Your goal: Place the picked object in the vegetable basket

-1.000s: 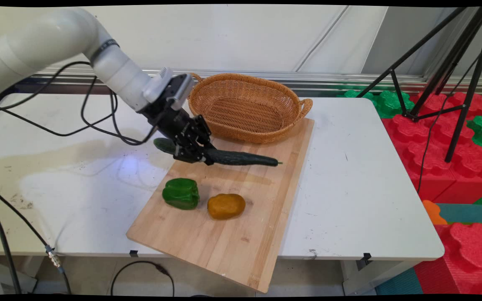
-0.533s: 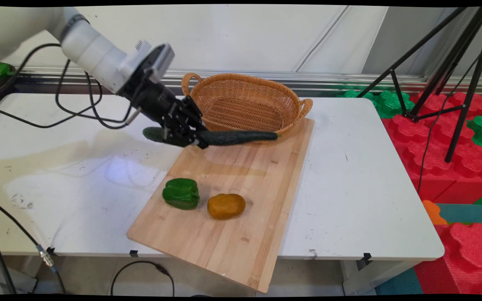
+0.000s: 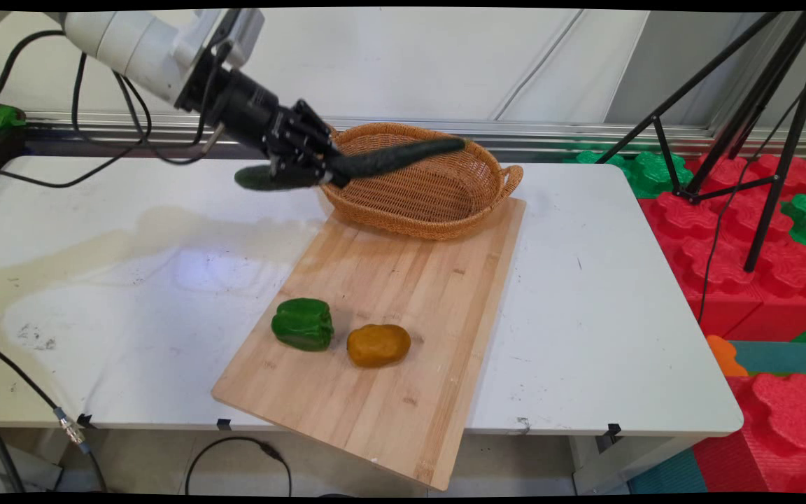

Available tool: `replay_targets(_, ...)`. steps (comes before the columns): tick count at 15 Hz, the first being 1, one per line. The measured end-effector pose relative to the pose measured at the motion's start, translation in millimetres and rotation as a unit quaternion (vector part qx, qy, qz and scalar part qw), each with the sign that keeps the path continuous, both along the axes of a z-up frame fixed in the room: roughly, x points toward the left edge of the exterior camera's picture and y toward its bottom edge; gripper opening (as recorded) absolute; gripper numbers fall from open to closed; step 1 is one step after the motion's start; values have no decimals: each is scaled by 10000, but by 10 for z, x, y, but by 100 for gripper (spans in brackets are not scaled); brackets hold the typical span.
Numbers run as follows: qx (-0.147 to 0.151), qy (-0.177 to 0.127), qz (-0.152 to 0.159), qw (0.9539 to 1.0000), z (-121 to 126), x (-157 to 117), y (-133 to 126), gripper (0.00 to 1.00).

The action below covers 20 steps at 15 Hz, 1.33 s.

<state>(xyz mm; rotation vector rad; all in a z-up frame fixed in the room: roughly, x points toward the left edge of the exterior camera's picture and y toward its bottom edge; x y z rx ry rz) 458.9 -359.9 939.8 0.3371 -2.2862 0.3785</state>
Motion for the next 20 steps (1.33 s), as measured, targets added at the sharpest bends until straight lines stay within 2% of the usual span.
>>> replay_targets(4,-200,93,260,9994,31,27,-230,0)
replay_targets(8,-290,73,456,9985,-64,-6,-495,0)
replay_targets(17,-51,10,963,9953,-615,-239,-1147,0)
replay_targets(20,26,-86,1044,9945,-793,-335,-1327,0)
